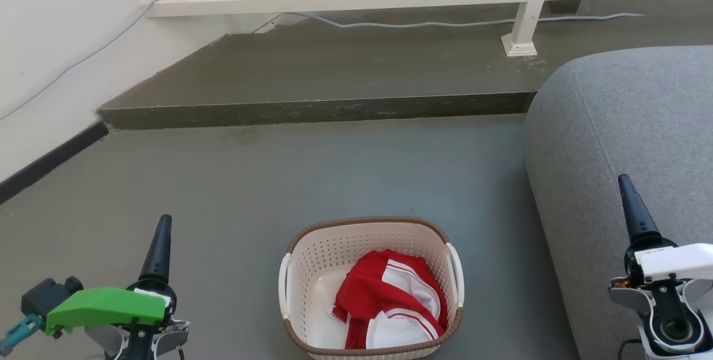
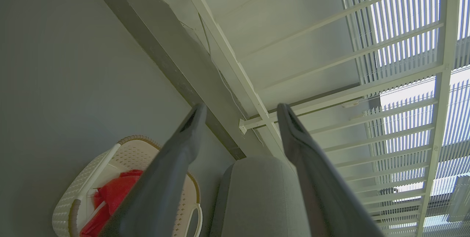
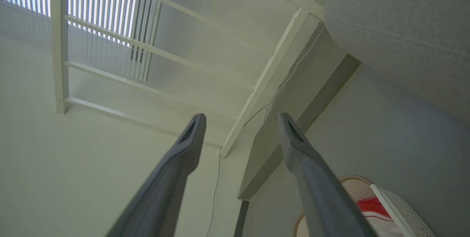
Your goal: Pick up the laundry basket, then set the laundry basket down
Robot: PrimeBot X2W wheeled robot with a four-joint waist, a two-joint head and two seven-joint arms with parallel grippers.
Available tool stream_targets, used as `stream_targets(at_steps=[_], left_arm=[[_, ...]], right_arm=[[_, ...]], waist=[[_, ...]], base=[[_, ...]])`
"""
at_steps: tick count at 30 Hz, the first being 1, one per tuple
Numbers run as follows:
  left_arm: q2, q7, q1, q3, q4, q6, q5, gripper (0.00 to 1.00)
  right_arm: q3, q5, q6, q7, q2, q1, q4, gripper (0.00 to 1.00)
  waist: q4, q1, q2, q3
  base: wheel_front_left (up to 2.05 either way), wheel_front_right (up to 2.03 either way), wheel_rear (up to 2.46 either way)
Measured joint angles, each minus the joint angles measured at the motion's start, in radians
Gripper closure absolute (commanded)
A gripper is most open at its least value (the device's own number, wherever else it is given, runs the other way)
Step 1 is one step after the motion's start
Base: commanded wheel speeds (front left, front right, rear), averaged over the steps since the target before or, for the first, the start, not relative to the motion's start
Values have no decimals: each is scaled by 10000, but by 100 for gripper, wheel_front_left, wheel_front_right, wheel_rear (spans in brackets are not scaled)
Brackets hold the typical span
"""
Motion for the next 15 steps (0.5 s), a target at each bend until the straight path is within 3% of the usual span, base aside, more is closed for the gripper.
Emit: stream_targets(at_steps=[15], left_arm=[[222, -430, -287, -608, -569, 510, 2974, 0]], right_arm=[[834, -2686, -347, -476, -324, -5, -219, 0]], waist=[[-61, 0, 0, 7]], base=[[0, 0, 0]])
